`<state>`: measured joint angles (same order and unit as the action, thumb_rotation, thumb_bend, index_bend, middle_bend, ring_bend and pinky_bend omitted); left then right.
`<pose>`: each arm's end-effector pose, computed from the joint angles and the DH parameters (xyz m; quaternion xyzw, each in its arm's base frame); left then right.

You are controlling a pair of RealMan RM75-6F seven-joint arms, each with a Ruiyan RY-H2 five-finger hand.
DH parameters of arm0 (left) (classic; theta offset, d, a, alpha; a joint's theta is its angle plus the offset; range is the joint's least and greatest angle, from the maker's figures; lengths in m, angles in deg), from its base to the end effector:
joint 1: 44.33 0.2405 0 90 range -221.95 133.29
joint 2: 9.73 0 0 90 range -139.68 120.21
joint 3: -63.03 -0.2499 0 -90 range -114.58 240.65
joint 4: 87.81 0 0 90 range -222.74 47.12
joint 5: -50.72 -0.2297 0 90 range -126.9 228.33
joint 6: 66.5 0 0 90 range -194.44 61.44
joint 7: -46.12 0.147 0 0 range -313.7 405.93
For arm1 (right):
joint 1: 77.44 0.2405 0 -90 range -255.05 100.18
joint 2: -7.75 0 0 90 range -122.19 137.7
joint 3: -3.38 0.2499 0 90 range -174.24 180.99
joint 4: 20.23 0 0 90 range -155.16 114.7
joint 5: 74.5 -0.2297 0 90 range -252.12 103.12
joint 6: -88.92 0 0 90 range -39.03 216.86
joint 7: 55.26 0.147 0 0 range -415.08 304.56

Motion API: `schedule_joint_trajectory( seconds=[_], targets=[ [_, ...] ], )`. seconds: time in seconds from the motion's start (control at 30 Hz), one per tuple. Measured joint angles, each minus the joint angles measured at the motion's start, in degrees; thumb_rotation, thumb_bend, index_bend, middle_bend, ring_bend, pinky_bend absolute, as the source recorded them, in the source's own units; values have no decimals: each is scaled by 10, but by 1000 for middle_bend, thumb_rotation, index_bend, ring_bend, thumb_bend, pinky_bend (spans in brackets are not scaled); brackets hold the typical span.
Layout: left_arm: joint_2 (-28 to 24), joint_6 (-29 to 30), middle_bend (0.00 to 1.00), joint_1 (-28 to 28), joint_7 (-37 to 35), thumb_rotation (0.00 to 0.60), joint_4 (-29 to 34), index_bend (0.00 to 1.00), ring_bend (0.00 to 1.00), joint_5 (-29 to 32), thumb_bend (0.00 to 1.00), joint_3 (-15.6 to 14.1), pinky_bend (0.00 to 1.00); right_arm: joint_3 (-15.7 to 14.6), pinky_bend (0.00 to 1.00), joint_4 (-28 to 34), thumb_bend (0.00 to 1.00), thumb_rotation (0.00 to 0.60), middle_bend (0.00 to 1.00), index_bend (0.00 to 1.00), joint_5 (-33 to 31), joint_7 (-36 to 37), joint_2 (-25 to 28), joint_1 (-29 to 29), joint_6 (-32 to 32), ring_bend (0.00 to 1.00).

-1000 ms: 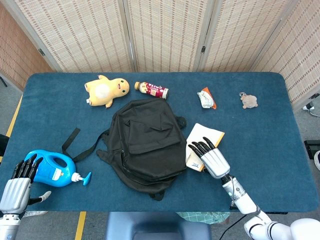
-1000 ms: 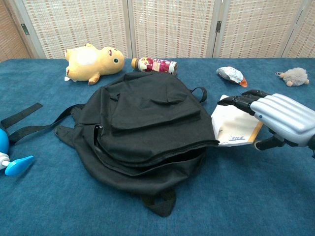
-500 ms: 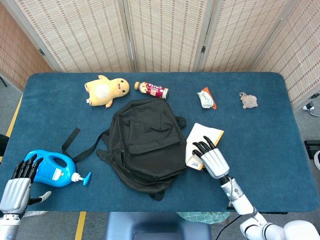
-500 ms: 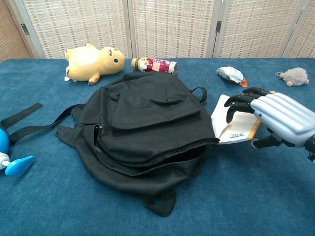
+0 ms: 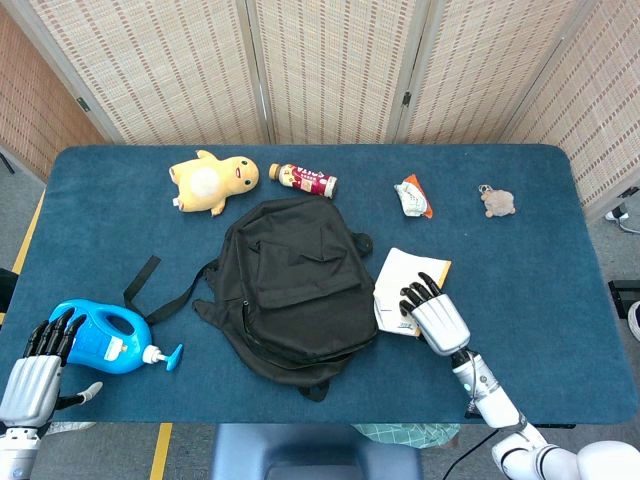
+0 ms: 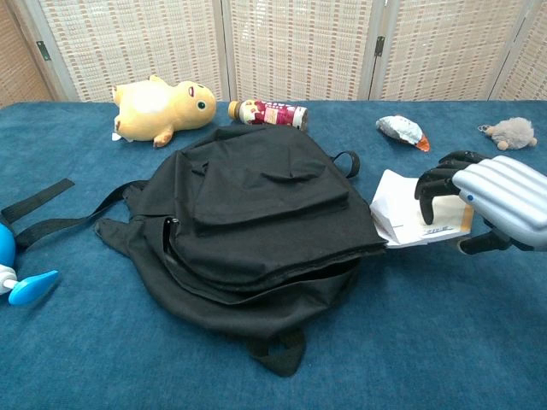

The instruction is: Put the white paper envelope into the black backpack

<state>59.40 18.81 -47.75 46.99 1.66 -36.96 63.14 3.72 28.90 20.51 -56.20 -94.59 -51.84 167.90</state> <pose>-0.3178 0.1661 0.1069 -0.6030 -0.4077 -0.3800 0.5708 -0.2588 -0.2847 -0.0446 0.7390 -0.2356 0.4246 0.4670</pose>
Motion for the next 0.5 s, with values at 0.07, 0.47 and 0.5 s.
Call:
schedule_joint_trajectory(
  seconds=[0.07,0.47,0.5],
  targets=[
    [-1,-2,24,-3,0,600,-1,15,82,-3,166,1,0,2,184,-3,455,600,424,758,0,0,3,-4,13,323],
    [-28,-43,24,-68,-8,600,18,20,82,-49,166,17,0,36,220,-23,455,600,518,915,8,11,35,-27,157,399],
    [-31,-49,24,-76,-10,600,21,23,82,-53,166,19,0,40,224,-22,454,600,522,922,9,12,40,-28,171,403]
  ],
)
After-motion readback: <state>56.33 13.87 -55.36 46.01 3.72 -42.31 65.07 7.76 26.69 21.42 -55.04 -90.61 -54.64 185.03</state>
